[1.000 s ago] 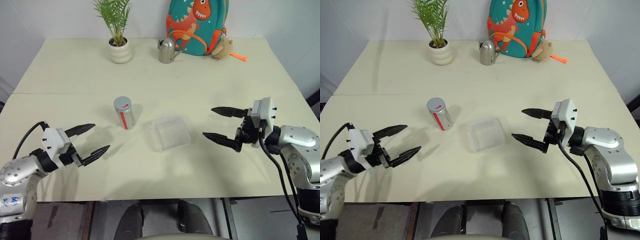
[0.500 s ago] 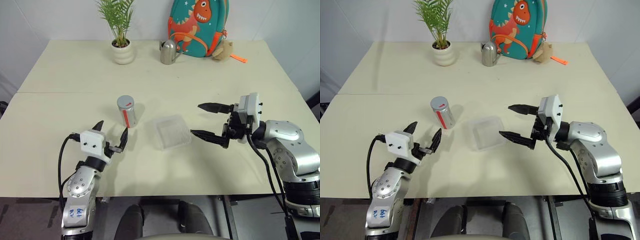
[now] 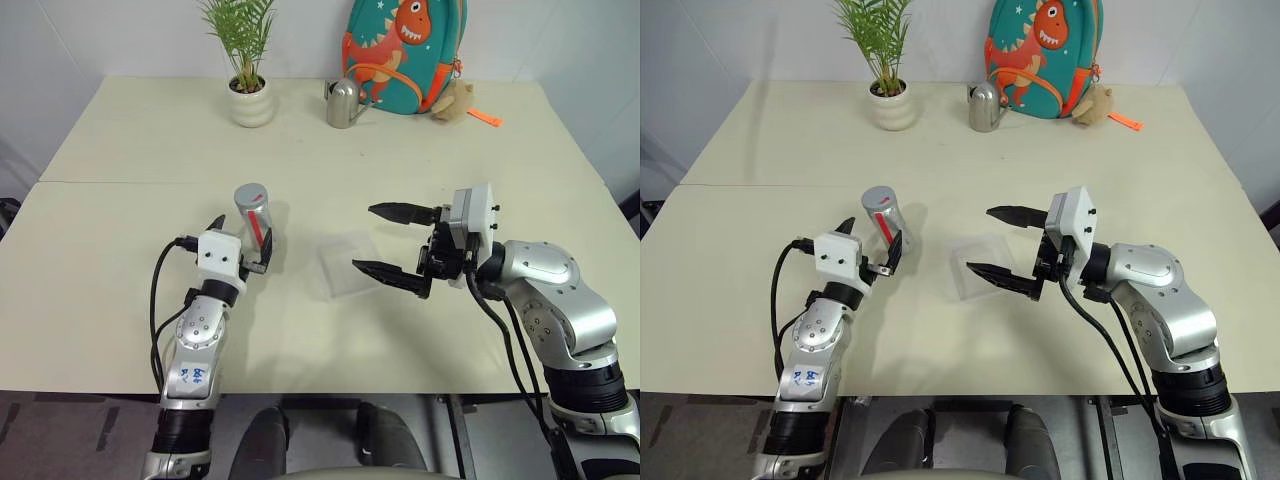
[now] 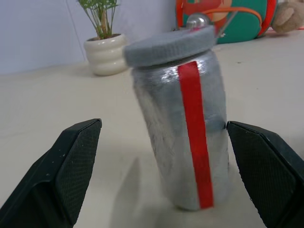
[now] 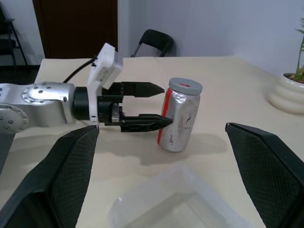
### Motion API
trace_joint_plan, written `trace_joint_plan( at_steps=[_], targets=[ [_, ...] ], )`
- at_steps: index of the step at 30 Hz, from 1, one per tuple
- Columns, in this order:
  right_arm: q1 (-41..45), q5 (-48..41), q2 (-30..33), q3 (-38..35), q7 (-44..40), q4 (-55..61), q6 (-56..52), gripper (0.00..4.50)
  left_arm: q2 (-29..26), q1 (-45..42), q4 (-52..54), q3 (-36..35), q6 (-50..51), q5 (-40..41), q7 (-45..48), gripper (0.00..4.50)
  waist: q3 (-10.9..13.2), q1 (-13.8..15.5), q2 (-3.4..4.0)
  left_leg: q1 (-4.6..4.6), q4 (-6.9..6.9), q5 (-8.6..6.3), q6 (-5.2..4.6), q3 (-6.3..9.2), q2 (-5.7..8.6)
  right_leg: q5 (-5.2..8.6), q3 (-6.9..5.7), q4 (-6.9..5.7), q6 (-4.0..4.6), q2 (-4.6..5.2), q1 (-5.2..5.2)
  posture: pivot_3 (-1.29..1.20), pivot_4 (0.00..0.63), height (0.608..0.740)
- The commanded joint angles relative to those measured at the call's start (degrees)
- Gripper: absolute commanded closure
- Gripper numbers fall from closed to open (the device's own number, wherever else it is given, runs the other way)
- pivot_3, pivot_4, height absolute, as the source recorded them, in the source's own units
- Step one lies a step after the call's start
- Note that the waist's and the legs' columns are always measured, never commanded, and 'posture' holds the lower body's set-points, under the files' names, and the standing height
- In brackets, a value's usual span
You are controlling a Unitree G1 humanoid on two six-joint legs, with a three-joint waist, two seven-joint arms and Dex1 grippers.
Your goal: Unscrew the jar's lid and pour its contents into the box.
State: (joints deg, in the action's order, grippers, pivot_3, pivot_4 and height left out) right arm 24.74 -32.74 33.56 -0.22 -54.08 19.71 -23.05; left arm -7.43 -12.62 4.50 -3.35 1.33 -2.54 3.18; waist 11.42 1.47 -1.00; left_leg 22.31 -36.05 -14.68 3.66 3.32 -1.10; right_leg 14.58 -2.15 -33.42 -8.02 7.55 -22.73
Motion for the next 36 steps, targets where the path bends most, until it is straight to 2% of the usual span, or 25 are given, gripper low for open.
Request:
trace_joint_plan(
  at_steps=[1, 7, 22, 36],
  targets=[
    [2.2, -0.57, -0.38, -0.69, 1.02, 1.84, 0.06, 0.0, -0.15, -2.46, -2.53, 0.3, -3.2, 0.05, 0.13, 0.01, 0.0, -0.02, 0.0, 0.0, 0.0, 0.0, 0.0, -0.01, 0.0, 0.0, 0.0, -0.01, 0.0, 0.0, 0.0, 0.0, 0.15, 0.74],
    [1.96, -0.43, -0.69, -0.4, 1.53, 2.31, 0.37, 0.0, -0.56, -4.39, -4.92, 0.27, -4.44, -0.25, -0.05, 0.01, 0.0, -0.08, 0.0, 0.0, 0.02, -0.01, -0.01, -0.02, 0.0, 0.0, 0.0, 0.0, -0.01, 0.0, -0.01, 0.0, 0.15, 0.74],
    [2.76, -0.04, -2.03, 0.83, 1.1, 0.9, 1.07, 0.0, 1.06, -0.76, 1.28, 1.12, -0.15, -2.16, -2.78, 0.01, 0.0, -0.06, 0.0, 0.0, 0.01, -0.03, 0.0, -0.02, 0.0, 0.0, 0.0, -0.01, -0.02, 0.0, -0.01, 0.0, 0.15, 0.74],
    [2.59, -1.12, -1.74, 1.23, 0.63, 1.47, 0.11, 0.0, 2.96, 2.01, 3.54, 5.26, 1.03, -3.98, -3.43, 0.01, 0.0, -0.05, 0.0, 0.0, 0.01, -0.04, 0.0, -0.02, 0.0, 0.01, 0.0, 0.01, -0.01, 0.0, -0.01, 0.0, 0.15, 0.74]
  ],
)
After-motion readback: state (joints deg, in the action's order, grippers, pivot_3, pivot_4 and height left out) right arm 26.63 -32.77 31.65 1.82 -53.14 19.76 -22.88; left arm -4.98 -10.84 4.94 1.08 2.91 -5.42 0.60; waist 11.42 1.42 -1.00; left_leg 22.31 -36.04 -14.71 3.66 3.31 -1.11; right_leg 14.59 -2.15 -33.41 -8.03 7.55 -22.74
